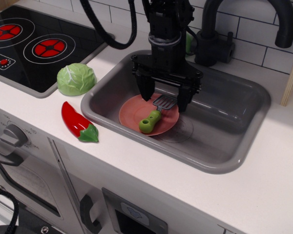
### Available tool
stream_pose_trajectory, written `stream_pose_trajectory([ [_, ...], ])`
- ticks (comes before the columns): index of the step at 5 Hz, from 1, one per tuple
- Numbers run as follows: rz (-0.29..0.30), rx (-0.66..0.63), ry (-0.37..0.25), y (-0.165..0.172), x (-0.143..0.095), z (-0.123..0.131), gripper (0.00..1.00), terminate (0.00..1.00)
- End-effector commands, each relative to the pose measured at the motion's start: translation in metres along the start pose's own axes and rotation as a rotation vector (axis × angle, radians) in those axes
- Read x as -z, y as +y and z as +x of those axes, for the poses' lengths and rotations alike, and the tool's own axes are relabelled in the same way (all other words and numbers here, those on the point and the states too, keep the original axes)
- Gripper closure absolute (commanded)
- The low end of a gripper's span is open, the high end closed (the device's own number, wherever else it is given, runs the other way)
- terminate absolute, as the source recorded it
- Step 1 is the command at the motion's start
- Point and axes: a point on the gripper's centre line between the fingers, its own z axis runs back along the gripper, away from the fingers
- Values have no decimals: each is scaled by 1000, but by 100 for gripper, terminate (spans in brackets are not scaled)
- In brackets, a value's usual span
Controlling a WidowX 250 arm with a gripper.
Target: Take spatula off plate sink
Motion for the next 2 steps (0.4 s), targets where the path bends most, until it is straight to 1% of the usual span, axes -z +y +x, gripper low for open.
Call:
stream_pose_trajectory([
  [1, -18, -9, -43, 11, 4, 4, 0, 0],
  [2, -22, -33, -45, 18, 12, 8, 0, 0],
])
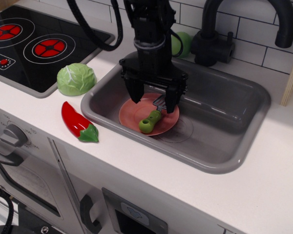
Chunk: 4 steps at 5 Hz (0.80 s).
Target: Take spatula off plate sink
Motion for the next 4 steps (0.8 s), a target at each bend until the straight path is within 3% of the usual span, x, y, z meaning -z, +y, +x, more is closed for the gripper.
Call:
stream_pose_trajectory([
  [1, 6, -21, -36, 8, 9, 6, 0, 0],
  [4, 44, -13, -33, 7, 28, 2, 0, 0],
])
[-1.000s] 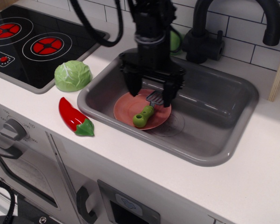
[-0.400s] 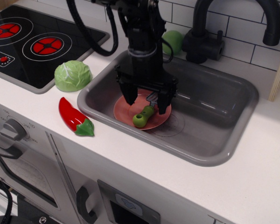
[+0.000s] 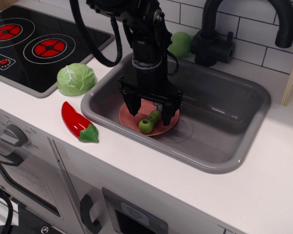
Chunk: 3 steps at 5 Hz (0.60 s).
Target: Take spatula off plate sink
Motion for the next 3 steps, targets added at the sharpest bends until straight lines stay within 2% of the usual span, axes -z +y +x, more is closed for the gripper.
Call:
stream_pose_trajectory([
  [1, 18, 6, -22, -3, 1, 6, 0, 0],
  [2, 22, 8, -26, -3, 1, 4, 100, 0],
  [3, 36, 23, -23, -2, -3, 4, 100, 0],
])
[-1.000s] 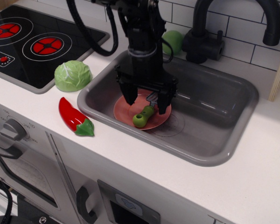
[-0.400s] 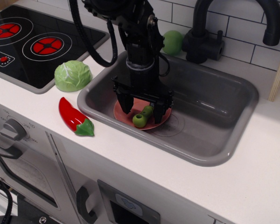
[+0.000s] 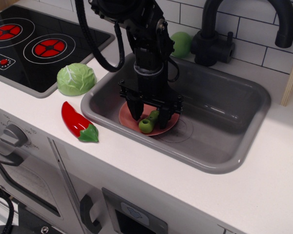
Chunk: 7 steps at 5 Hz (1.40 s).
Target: Take spatula off plate sink
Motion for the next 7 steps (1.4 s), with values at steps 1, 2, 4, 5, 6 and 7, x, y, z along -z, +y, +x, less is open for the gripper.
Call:
stream_pose_trajectory([
  [1, 47, 8, -71, 4, -21, 7, 100, 0],
  [2, 87, -9, -73, 6, -37, 13, 100, 0],
  [4, 42, -74, -94, -15, -69, 18, 100, 0],
  [5, 8, -46, -78, -47, -60, 12, 100, 0],
  [6, -6, -56, -73, -78, -46, 8, 100, 0],
  [7, 5, -242, -91, -94, -35, 9, 100, 0],
])
